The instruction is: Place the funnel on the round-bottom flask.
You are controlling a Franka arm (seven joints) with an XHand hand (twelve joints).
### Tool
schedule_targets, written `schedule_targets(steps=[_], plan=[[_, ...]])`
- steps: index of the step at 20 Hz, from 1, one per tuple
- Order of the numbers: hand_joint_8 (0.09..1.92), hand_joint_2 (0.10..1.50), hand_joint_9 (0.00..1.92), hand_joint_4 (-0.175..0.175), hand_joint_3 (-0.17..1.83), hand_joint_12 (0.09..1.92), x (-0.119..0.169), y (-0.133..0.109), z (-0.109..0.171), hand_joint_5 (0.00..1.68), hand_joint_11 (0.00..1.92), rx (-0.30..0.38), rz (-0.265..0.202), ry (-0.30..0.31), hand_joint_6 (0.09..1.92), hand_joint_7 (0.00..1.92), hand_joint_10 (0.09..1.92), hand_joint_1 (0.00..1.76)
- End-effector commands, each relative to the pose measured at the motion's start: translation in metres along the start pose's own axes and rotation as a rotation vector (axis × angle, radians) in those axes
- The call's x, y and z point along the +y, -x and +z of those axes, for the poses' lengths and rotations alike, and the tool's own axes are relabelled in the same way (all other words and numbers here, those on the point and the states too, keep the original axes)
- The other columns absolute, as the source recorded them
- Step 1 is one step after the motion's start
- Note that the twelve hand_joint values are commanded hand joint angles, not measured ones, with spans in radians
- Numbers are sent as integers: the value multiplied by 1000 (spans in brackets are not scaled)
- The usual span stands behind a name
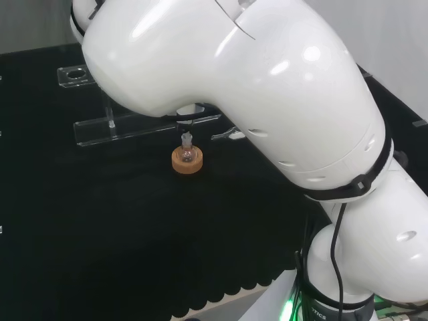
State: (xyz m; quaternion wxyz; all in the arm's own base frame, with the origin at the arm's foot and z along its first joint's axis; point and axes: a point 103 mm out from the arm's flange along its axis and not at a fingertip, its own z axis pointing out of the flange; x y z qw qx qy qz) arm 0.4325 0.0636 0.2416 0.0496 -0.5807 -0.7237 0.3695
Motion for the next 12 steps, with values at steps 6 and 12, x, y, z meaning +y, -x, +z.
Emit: schedule_targets(steps=[6, 12], plan=[[698, 713, 1119, -3, 558, 1291, 5, -5, 2, 500, 466, 3, -7, -3, 596, 583, 523, 774], [696, 710, 1112, -3, 557, 1290, 8, -6, 4, 495, 468, 5, -8, -12, 594, 577, 522, 774]])
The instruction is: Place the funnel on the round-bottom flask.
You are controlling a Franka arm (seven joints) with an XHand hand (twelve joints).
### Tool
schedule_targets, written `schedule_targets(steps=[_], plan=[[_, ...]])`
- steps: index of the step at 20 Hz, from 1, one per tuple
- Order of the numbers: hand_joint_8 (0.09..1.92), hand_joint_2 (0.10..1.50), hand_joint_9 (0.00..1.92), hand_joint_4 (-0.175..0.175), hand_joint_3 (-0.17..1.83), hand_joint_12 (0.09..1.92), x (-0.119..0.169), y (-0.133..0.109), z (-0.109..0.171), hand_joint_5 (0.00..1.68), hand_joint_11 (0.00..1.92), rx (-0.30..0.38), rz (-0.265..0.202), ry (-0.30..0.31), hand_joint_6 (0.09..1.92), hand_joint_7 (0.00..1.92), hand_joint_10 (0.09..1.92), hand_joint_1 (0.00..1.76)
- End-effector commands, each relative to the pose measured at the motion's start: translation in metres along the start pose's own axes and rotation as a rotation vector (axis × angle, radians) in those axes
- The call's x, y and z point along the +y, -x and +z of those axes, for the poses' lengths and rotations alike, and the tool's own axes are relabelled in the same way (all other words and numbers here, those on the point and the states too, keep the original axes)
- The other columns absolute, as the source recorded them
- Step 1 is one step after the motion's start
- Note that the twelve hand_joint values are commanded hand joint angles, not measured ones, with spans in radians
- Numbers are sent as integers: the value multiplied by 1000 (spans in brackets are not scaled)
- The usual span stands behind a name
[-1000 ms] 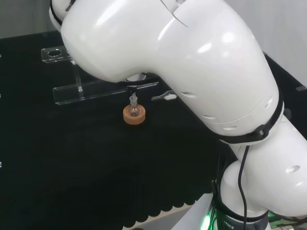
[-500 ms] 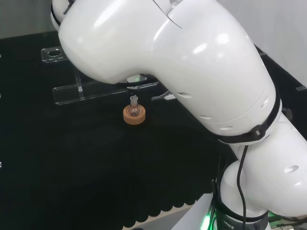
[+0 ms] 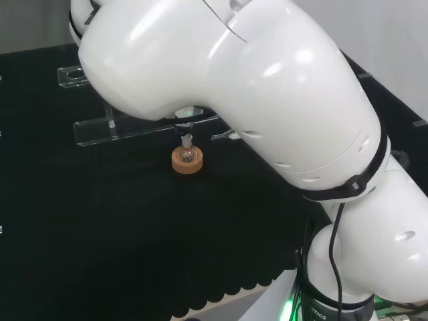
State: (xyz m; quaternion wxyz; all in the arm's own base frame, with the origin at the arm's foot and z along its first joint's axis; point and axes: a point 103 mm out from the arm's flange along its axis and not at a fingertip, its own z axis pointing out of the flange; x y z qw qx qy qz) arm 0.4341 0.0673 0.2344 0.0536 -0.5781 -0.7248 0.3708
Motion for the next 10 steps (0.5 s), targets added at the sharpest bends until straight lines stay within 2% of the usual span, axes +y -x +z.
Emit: schedule_targets(steps=[1, 5, 10], plan=[[696, 708, 1107, -4, 556, 1290, 2, 0, 2, 491, 469, 4, 1, -7, 593, 574, 520, 774], [709, 683, 1055, -11, 560, 1288, 3, 1, 4, 415, 471, 14, 2, -35, 515, 539, 543, 765], [748, 640, 918, -18, 565, 1306, 2, 4, 7, 187, 440, 27, 2, -58, 132, 380, 624, 721]])
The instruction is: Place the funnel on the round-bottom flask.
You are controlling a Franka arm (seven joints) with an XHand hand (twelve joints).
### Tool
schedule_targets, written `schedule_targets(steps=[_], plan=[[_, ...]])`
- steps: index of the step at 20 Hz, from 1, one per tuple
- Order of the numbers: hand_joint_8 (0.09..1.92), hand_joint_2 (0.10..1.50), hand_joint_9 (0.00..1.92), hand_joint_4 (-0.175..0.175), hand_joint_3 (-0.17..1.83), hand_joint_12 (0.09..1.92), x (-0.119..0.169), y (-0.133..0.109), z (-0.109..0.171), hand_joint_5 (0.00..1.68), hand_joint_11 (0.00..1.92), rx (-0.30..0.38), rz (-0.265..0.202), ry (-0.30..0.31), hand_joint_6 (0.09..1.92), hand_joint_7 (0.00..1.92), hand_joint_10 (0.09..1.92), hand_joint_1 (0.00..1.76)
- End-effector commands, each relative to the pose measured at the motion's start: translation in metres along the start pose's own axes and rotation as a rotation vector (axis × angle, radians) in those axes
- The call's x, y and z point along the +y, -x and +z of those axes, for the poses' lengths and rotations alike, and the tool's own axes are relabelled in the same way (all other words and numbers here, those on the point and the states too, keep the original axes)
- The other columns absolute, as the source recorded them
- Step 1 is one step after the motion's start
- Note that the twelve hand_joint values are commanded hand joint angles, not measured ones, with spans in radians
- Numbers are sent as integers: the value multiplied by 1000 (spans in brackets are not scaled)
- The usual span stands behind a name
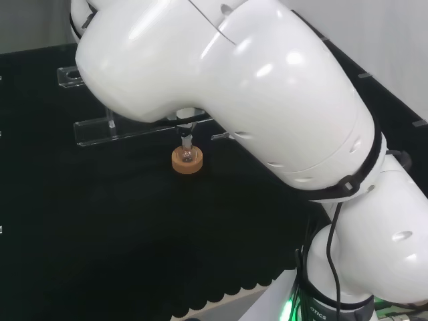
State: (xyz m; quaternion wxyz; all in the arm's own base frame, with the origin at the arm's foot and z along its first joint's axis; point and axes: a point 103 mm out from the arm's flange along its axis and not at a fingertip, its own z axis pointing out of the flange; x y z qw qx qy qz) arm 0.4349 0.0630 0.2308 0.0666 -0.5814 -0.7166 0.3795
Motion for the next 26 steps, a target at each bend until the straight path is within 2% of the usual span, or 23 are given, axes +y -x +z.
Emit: schedule_targets(steps=[1, 9, 15, 20, 24, 26], plan=[[746, 635, 906, -16, 563, 1308, -2, 1, 3, 145, 435, 16, -4, -24, 88, 355, 628, 713], [720, 598, 874, -6, 534, 1315, -11, 6, 6, 62, 412, 31, -6, -35, 87, 262, 630, 631], [712, 599, 845, -1, 428, 1332, -18, 8, 5, 42, 394, 27, 8, -19, 87, 215, 646, 530], [705, 610, 741, 2, 370, 1338, -36, 14, -3, 36, 380, 29, 13, 37, 87, 202, 651, 495], [706, 625, 613, 3, 332, 1344, -52, 24, -14, 41, 352, 47, 17, 121, 87, 209, 639, 479], [716, 646, 602, 0, 335, 1349, -60, 30, -20, 105, 345, 64, 17, 151, 87, 239, 639, 511]])
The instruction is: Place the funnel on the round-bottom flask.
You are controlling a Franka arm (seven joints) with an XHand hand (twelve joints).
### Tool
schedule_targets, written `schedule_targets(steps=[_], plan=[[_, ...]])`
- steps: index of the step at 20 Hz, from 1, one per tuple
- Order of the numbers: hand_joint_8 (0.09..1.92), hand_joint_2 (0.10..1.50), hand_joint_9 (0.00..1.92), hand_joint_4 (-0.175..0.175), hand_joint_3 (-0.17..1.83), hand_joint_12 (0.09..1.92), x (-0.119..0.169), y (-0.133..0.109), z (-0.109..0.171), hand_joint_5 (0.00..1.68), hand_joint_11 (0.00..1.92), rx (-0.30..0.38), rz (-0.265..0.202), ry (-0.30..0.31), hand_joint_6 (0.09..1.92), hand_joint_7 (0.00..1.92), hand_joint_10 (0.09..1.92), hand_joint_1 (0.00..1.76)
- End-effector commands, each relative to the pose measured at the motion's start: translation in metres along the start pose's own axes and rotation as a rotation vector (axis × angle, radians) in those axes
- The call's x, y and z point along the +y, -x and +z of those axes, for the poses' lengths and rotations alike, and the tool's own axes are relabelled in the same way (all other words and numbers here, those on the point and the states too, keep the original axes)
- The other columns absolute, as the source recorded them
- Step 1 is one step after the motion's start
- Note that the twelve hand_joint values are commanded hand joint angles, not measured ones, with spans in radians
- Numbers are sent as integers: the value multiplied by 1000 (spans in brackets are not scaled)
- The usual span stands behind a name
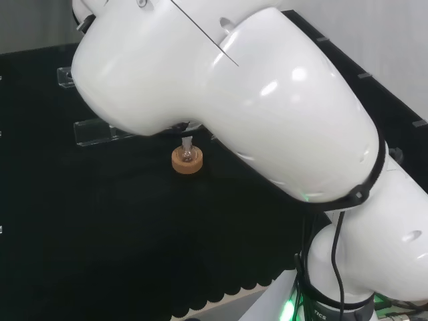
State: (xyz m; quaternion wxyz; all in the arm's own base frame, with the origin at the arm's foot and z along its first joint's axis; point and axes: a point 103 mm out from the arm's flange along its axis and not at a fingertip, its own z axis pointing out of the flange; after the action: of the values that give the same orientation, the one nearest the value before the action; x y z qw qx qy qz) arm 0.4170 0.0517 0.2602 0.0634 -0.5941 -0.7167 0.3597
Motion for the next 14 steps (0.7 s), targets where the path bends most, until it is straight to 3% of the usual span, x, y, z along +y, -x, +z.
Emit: schedule_targets(steps=[1, 9, 14], plan=[[720, 661, 603, -1, 341, 1351, -29, 18, -18, 143, 344, 50, -4, 127, 87, 255, 640, 545], [670, 687, 742, -11, 478, 1325, -52, 56, -34, 426, 401, 139, 24, 236, 87, 441, 565, 741], [671, 683, 809, -16, 522, 1309, -59, 85, -35, 498, 439, 187, 56, 262, 87, 515, 539, 782]])
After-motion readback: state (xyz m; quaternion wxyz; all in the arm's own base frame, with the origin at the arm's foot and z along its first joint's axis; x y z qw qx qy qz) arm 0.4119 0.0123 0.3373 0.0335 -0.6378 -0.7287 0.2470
